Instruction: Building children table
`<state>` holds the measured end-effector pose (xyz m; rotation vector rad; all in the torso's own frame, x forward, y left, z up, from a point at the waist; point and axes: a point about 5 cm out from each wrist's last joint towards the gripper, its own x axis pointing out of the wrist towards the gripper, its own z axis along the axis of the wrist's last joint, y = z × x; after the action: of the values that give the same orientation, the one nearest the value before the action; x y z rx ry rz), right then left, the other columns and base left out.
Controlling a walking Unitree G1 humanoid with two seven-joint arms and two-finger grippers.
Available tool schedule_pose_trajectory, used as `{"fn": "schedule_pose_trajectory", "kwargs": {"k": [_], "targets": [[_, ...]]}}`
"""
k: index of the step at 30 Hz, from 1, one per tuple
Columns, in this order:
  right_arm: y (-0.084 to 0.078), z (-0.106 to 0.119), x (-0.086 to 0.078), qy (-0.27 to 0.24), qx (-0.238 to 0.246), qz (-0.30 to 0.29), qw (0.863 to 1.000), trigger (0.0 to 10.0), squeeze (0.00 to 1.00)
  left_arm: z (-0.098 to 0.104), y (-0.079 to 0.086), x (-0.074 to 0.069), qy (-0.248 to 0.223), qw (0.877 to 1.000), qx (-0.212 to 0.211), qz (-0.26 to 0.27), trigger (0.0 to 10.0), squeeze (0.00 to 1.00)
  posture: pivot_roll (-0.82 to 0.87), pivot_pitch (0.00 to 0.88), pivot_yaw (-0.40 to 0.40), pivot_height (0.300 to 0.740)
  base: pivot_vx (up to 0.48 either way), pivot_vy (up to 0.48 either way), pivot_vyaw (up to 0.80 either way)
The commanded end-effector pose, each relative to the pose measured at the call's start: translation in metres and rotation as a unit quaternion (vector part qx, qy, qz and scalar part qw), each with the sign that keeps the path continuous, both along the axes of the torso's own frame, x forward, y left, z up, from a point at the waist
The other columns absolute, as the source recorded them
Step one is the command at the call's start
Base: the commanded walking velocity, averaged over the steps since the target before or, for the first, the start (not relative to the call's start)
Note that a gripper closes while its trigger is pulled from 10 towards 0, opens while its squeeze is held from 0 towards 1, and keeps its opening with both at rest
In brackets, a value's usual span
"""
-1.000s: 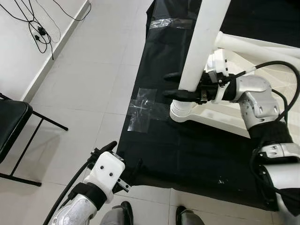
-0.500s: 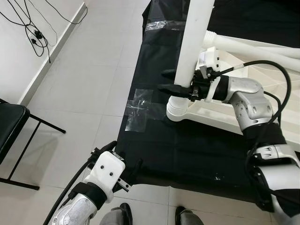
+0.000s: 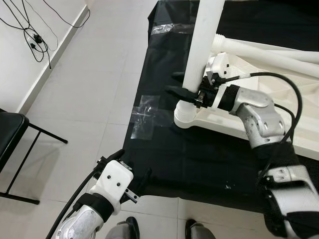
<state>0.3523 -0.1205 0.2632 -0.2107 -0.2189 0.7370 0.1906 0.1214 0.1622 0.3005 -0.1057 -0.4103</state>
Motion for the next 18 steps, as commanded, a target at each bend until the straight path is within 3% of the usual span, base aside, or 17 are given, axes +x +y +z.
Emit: {"fn": "schedule_pose_trajectory", "kwargs": {"k": [1,2,3,4,6,13,18], "targets": [[-0.025,-0.061,0.0,0.121,-0.042,-0.234,0.964,10.0,0.0,-0.007,0.0,-0.002,0.013,1.0,0.003,0.0,10.0,0.0,0.06,0.328,0.01,0.74,0.0,0.0,0.0],[-0.025,-0.061,0.0,0.121,-0.042,-0.234,0.964,10.0,0.0,-0.007,0.0,-0.002,0.013,1.0,0.003,0.0,10.0,0.0,0.06,0.328,0.01,0.74,0.0,0.0,0.0],[-0.014,-0.071,-0.017,0.128,-0.034,-0.259,0.957,10.0,0.0,-0.007,0.0,-0.001,0.013,1.0,0.003,0.001,10.0,0.0,0.07,0.323,0.008,0.74,0.0,0.0,0.0],[-0.014,-0.071,-0.017,0.128,-0.034,-0.259,0.957,10.0,0.0,-0.007,0.0,-0.001,0.013,1.0,0.003,0.001,10.0,0.0,0.07,0.323,0.008,0.74,0.0,0.0,0.0],[0.007,-0.079,-0.039,0.132,-0.01,-0.251,0.959,10.0,0.0,-0.008,0.0,0.0,0.012,1.0,0.004,0.002,10.0,0.0,0.05,0.313,0.022,0.74,0.0,0.0,0.0],[0.013,-0.074,-0.039,0.126,0.016,-0.263,0.956,10.0,0.0,-0.01,-0.001,0.004,0.011,1.0,0.005,0.0,10.0,0.0,0.05,0.285,0.021,0.74,0.0,0.0,0.0],[0.017,-0.071,-0.043,0.145,0.043,-0.299,0.942,10.0,0.0,-0.012,-0.001,0.008,0.009,1.0,0.006,0.0,10.0,0.0,0.05,0.262,0.016,0.74,0.0,0.0,0.0]]}}
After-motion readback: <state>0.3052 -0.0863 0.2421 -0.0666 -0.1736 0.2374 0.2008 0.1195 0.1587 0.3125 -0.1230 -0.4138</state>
